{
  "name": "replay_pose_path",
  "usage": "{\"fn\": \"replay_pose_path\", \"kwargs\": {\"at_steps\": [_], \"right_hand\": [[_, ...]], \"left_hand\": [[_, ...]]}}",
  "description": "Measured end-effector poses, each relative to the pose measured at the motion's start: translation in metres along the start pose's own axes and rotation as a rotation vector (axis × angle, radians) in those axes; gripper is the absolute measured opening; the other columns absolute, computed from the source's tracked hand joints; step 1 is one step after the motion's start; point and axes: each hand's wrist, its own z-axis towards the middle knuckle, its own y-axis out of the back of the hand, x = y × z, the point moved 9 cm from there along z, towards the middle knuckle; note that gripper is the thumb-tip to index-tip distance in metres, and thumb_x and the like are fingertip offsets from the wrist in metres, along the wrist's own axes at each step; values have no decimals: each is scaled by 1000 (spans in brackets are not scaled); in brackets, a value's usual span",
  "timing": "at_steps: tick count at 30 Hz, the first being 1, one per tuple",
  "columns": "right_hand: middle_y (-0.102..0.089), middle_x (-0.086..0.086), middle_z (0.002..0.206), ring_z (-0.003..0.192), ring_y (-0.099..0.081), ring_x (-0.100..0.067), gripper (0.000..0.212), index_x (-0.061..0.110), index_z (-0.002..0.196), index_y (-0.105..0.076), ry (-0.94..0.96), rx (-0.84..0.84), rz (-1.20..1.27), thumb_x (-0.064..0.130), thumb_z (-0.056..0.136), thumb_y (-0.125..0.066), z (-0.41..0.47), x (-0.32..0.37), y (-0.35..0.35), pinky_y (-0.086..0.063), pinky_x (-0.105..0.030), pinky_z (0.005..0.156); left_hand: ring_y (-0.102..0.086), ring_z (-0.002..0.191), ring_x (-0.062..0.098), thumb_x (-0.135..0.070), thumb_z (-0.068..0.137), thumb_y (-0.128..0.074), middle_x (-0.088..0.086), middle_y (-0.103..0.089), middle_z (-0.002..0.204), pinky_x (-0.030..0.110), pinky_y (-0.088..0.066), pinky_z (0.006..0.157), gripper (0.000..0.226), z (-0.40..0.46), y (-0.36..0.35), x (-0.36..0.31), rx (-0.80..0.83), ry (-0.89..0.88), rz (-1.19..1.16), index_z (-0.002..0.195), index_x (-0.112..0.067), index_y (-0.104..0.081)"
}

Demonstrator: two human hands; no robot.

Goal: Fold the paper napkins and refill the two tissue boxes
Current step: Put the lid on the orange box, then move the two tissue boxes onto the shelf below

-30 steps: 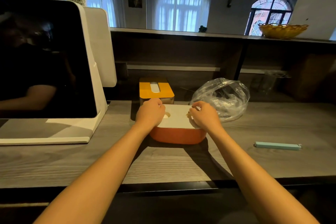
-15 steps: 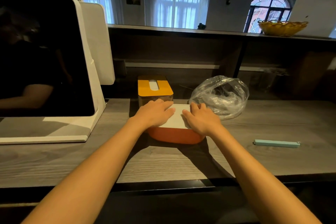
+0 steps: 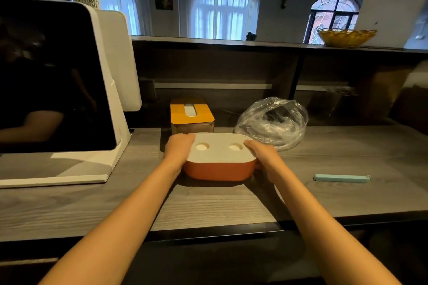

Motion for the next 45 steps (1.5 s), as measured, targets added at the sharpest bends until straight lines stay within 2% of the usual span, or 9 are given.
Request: {"fn": "replay_pose_path", "kwargs": {"at_steps": [4, 9, 21, 25, 30, 33, 36, 41, 45], "right_hand": [[-74, -8, 100, 94, -69, -24, 33, 14, 119, -64, 67, 140, 114, 38, 96, -61, -16, 6, -9, -53, -34, 76], [-75, -5, 85, 76, -70, -18, 27, 17, 112, -66, 130, 228, 286, 38, 98, -57, -33, 31, 5, -53, -27, 59], [-61, -15, 118, 107, -63, -33, 38, 22, 124, -54, 82, 369, 233, 36, 91, -63, -59, 48, 21, -60, -53, 79], [-59, -10, 123, 107, -61, -28, 29, 29, 118, -57, 399, 113, 175, 27, 91, -66, -66, 88, 51, -62, -41, 68], [-50, 8, 133, 112, -51, -13, 80, 39, 147, -34, 918, -218, -356, 38, 81, -79, -106, 142, 70, -50, -31, 85], [-47, 3, 144, 119, -51, -14, 92, 35, 152, -27, 1167, -217, -672, 51, 77, -77, -134, 147, 46, -50, -38, 90], [-39, 1, 151, 132, -43, -18, 100, 34, 152, -22, 1272, -101, -824, 49, 74, -83, -142, 138, 31, -51, -46, 97], [-15, 17, 159, 148, -2, -4, 96, 47, 150, -16, 1158, 109, -717, 70, 74, -69, -139, 122, 18, -20, -42, 114], [-27, 1, 160, 140, -33, -16, 92, 34, 153, -24, 661, -61, -73, 68, 77, -63, -124, 100, 33, -37, -39, 108]], "left_hand": [[-72, 97, 27, -44, 94, -64, 8, -76, 105, 40, -59, 83, 39, -15, -11, 19, 94, 254, -485, 122, -18, -64], [-68, 110, 28, -63, 82, -67, 7, -68, 124, 46, -51, 101, 61, -34, -15, -10, 300, 120, -422, 130, -25, -60], [-73, 100, 30, -40, 95, -63, 9, -77, 103, 55, -55, 95, 31, -54, -19, -38, 347, 62, -470, 120, -23, -63], [-68, 110, 25, -47, 100, -53, 6, -69, 123, 49, -57, 92, 43, -62, -19, -61, 256, -52, -351, 137, -25, -56], [-55, 128, 40, -61, 98, -42, 17, -49, 147, 62, -48, 100, 63, -86, -50, -87, 519, 50, -610, 152, -28, -33], [-62, 118, 42, -72, 92, -41, 22, -59, 135, 56, -56, 91, 73, -102, -67, -102, 705, 126, -795, 140, -17, -45], [-63, 115, 39, -70, 82, -58, 20, -60, 131, 47, -61, 79, 79, -99, -64, -97, 590, 172, -810, 141, -19, -45], [-63, 109, 38, -60, 84, -65, 18, -62, 124, 45, -58, 81, 71, -110, -60, -73, 466, 248, -848, 138, -21, -44], [-64, 106, 33, -54, 86, -66, 13, -64, 119, 45, -57, 87, 59, -114, -53, -73, 344, 189, -953, 132, -24, -43]]}}
